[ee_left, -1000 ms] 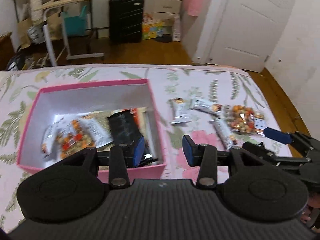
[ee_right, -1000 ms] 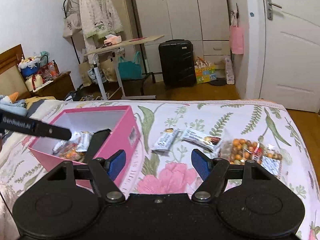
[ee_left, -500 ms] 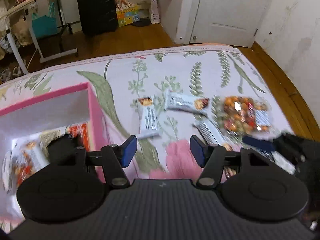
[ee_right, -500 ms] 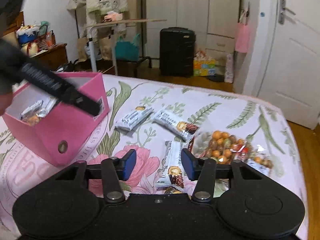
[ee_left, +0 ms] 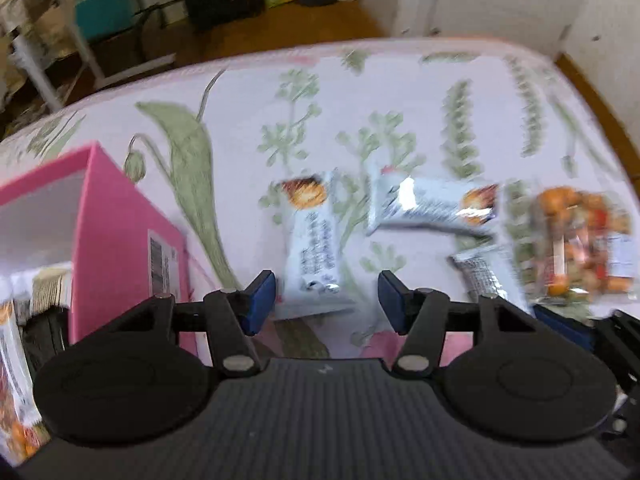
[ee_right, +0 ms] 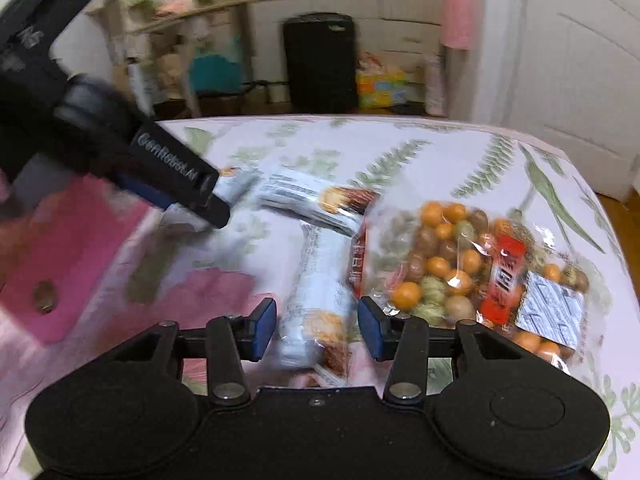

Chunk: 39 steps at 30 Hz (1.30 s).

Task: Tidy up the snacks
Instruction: 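Grasp a white bar with the left gripper while the right grasps a chocolate-picture bar, then carry both bars over the pink box and open both grippers to drop them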

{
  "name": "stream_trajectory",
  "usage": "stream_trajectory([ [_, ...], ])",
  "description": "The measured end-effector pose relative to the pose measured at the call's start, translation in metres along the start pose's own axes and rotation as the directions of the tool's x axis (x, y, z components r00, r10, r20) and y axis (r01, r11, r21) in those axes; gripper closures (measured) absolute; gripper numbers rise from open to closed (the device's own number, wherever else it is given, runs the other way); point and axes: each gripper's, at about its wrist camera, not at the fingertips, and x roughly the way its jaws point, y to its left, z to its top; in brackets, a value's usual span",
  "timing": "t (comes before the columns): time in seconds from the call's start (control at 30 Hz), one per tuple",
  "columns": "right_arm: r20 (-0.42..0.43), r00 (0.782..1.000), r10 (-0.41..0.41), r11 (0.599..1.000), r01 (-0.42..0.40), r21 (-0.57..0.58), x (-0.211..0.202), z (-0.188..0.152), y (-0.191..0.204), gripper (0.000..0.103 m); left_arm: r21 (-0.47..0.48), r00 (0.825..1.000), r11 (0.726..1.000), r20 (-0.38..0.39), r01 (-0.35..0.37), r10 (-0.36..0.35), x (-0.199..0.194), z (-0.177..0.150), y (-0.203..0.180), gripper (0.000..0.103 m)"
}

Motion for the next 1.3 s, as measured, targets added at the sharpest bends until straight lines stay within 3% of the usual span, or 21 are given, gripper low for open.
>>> stream_trajectory([
  [0.07, 0.016, 1.0, 0.011, 0.998, -0.012, 0.056, 0.0, 0.0, -0.005, 0.053, -0.004, 1.0, 1.0, 0.007, -0.014, 0.014, 0.006, -0.004, -0.001, 0.052],
  [0.13, 0.021, 1.0, 0.019, 0.997, -0.02, 0.078, -0.003, -0.002, -0.007, 0.067, 0.028, 0.999, 0.999, 0.043, -0.029, 0.028, 0.004, -0.008, -0.003, 0.061],
  [0.27, 0.014, 0.997, 0.081, 0.985, -0.082, 0.149, -0.01, -0.004, -0.015, 0.069, 0.06, 0.997, 0.997, 0.059, -0.048, 0.044, -0.005, -0.014, -0.004, 0.062],
  [0.53, 0.012, 0.987, 0.16, 0.967, -0.159, 0.201, -0.025, -0.004, -0.007, 0.069, 0.046, 0.998, 0.999, 0.062, 0.021, -0.024, -0.033, -0.03, -0.002, 0.062],
  [0.77, 0.004, 0.987, 0.162, 0.966, -0.159, 0.204, -0.045, -0.009, 0.005, 0.069, 0.095, 0.998, 0.995, 0.048, 0.037, -0.042, -0.054, -0.049, -0.01, 0.062],
  [0.97, -0.022, 0.994, 0.106, 0.97, -0.099, 0.22, -0.07, -0.019, 0.008, 0.069, 0.096, 0.996, 0.992, 0.032, 0.085, -0.089, -0.079, -0.062, -0.01, 0.063],
  [1.3, -0.043, 0.992, 0.115, 0.965, -0.102, 0.242, -0.112, -0.021, 0.022, 0.069, 0.107, 0.991, 0.986, 0.027, 0.128, -0.131, -0.126, -0.082, -0.005, 0.064],
])
